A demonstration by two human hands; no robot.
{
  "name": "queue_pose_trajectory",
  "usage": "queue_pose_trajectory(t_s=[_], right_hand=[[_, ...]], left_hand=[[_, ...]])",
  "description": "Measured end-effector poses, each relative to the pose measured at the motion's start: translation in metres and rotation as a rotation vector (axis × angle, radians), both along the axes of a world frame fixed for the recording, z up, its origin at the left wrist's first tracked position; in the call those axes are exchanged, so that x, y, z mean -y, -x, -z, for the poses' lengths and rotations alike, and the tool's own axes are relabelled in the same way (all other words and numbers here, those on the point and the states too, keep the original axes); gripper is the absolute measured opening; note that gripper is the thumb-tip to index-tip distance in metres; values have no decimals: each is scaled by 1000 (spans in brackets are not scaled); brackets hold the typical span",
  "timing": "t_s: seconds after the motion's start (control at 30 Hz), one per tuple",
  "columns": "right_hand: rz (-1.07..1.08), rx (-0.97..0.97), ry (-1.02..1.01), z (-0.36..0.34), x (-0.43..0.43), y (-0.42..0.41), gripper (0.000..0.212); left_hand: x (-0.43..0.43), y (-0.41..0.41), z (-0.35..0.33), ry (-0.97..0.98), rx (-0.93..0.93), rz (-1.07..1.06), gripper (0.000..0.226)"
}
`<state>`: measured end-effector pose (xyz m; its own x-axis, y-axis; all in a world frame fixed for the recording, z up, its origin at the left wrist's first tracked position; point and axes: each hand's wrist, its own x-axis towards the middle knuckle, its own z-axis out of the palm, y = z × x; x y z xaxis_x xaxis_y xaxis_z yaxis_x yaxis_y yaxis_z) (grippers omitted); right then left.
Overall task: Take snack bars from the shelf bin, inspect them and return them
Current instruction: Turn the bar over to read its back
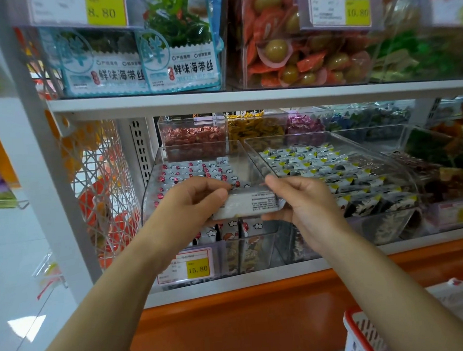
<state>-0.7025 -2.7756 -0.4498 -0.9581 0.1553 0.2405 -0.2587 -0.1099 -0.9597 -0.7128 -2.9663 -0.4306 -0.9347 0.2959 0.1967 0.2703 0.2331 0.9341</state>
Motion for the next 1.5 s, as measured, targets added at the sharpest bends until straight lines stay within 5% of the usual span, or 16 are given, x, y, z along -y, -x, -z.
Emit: queue_pose_trajectory(t_s=[0.17, 0.27, 0.4, 0.6, 0.8, 1.03, 1.27, 1.4, 1.5], right_hand=[[-67, -122, -89, 2, 12, -2, 48], [26, -200, -333, -1, 15, 1, 29], [215, -210, -345, -18, 4, 26, 5], [303, -169, -425, -37, -6, 95, 17], [287, -78, -488, -41, -1, 149, 28], [252, -4, -747, -45, 8, 181, 34], [178, -90, -1059, -38, 30, 195, 36], [-33, -80, -1275, -27, 37, 196, 17], [-143, 13, -1537, -27, 40, 196, 24]], left_hand=[[-6, 10, 3, -200, 89, -117, 30], [-10, 17, 0, -268, 133, -134, 32], [-12, 47, -4, 106, -93, -262, 27], [-26, 124, -3, 923, -315, -171, 33], [-27, 160, 7, 1147, -318, -116, 38], [-14, 165, 13, 995, -243, -52, 32], [-14, 160, 10, 1051, -257, -24, 41], [-9, 156, 22, 1169, -229, -27, 52], [-8, 154, 29, 1169, -202, -16, 56]])
